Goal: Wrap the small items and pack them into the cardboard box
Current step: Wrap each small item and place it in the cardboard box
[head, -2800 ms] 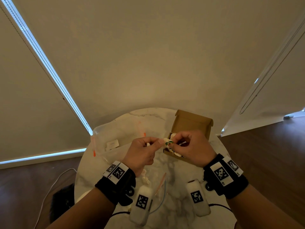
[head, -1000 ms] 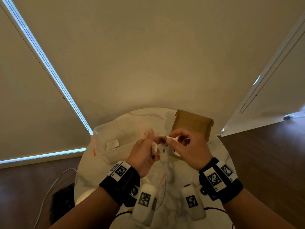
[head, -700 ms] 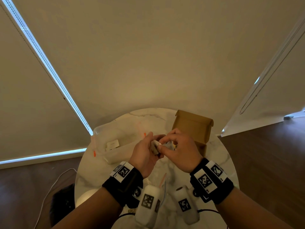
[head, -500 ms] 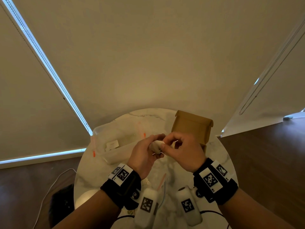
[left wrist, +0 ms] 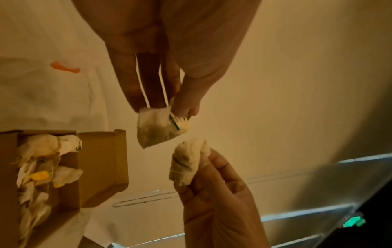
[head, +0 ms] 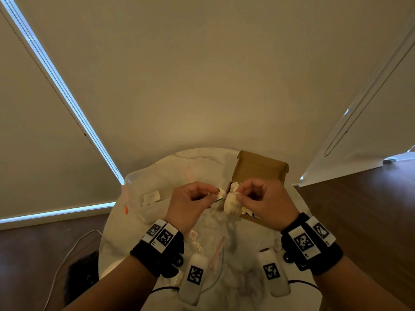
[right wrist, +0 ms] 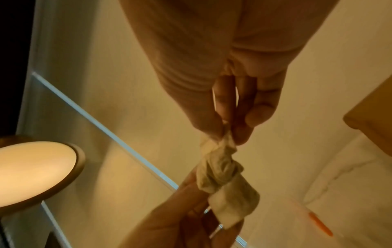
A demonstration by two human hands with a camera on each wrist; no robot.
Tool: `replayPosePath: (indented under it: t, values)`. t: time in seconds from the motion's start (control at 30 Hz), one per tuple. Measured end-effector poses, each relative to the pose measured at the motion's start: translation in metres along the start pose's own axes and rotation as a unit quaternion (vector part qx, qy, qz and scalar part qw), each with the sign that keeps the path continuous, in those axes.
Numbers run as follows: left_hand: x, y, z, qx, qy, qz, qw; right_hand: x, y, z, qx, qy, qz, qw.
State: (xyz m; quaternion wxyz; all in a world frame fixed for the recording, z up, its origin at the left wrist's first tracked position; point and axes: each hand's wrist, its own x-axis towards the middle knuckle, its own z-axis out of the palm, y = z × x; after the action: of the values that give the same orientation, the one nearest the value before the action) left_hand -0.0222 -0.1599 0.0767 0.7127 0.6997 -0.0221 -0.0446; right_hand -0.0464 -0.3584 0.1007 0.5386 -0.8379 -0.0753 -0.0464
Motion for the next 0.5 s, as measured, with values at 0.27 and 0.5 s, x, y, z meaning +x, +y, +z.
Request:
replayPosePath:
  t: [0.27, 0.5]
  values:
    - [-0.003, 0.005, 0.005, -0.057, -0.048, -0.093, 0.993, 0.004, 0.000, 0.018, -0.109, -0.014, -0.090, 0.990]
    - [-0.003, 0.001, 0.005, -0.016, -0.072, -0.067, 0.995, 0.003, 0.000, 0.026, -0.088, 0.033, -0.092, 0.991]
